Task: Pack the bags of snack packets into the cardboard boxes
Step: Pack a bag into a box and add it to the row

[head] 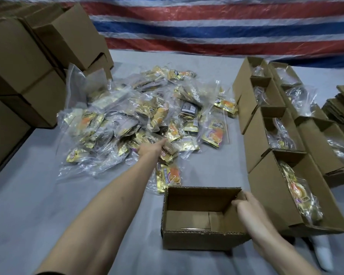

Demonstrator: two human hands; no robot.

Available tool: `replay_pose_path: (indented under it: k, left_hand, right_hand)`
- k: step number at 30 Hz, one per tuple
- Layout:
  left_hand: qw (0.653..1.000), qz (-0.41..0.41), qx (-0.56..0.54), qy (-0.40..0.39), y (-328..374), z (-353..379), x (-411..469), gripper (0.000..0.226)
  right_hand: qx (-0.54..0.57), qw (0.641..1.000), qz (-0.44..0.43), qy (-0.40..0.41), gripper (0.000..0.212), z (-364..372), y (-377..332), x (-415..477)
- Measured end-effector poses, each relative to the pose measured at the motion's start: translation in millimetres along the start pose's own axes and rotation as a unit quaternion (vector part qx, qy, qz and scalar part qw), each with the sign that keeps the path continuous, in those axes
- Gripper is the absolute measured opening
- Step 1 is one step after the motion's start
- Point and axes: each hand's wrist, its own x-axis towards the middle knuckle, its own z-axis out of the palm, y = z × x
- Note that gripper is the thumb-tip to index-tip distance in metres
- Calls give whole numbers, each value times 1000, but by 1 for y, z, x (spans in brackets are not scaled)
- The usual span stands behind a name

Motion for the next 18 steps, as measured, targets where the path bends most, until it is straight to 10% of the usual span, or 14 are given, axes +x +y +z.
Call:
replay_pose_path:
  k: [5,18]
  left_hand:
    - [997,-38,-60,-43,0,-3,2,37]
    - [982,9,-143,-122,-8,-70,-55,12]
  right_hand:
    - [6,1000,-4,-6,21,5,-2,3]
    - [55,998,15,-30,11,19,-16,-3]
